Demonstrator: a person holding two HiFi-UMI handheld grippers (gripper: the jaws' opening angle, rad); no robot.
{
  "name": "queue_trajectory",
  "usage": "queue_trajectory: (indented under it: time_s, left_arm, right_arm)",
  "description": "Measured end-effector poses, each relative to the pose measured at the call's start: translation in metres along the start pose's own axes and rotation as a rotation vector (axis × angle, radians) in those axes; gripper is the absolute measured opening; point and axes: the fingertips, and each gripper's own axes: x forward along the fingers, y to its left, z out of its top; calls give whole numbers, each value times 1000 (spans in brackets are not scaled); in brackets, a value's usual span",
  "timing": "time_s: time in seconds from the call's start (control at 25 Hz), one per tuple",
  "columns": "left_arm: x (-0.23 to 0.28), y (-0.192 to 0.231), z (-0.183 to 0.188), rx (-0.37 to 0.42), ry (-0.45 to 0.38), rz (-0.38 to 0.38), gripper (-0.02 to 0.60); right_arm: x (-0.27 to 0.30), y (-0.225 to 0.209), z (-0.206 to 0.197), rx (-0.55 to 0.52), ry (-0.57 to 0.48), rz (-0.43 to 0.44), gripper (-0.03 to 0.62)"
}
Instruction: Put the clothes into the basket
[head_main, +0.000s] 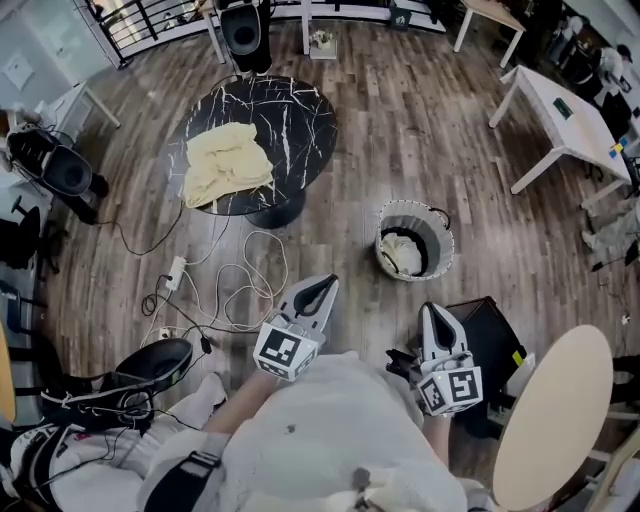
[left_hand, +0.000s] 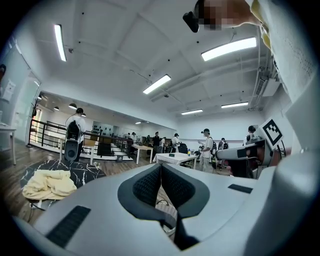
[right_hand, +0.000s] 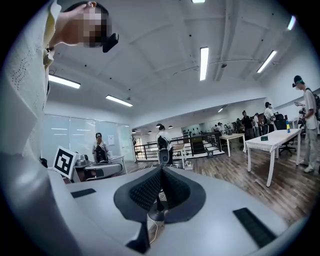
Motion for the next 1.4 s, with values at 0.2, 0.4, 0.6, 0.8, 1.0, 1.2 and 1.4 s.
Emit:
queue_trajectory:
  time_s: [0.2, 0.4, 0.6, 0.8, 1.0, 1.2, 1.4]
  left_arm:
    - [0, 61, 5, -18, -4, 43, 21]
    - [10, 124, 11, -63, 4, 50, 21]
    - [26, 177, 21, -65, -4, 35, 21]
    - [34, 226, 25, -55, -8, 17, 21]
    - [25, 285, 26, -54, 0, 37, 21]
    - [5, 340, 27, -57, 3, 77, 21]
    - [-17, 382, 18, -61, 19, 117, 21]
  right_arm:
    - [50, 22, 5, -4, -3, 15, 8]
    - [107, 43, 16, -17, 5, 15, 9]
    - [159, 60, 29, -32, 2, 7, 9]
    - [208, 78, 27, -32, 10, 1, 8]
    - [261, 109, 25, -27, 19, 20, 8]
    - [306, 145, 27, -34, 22, 51, 9]
    - [340, 173, 20, -40, 33, 82, 9]
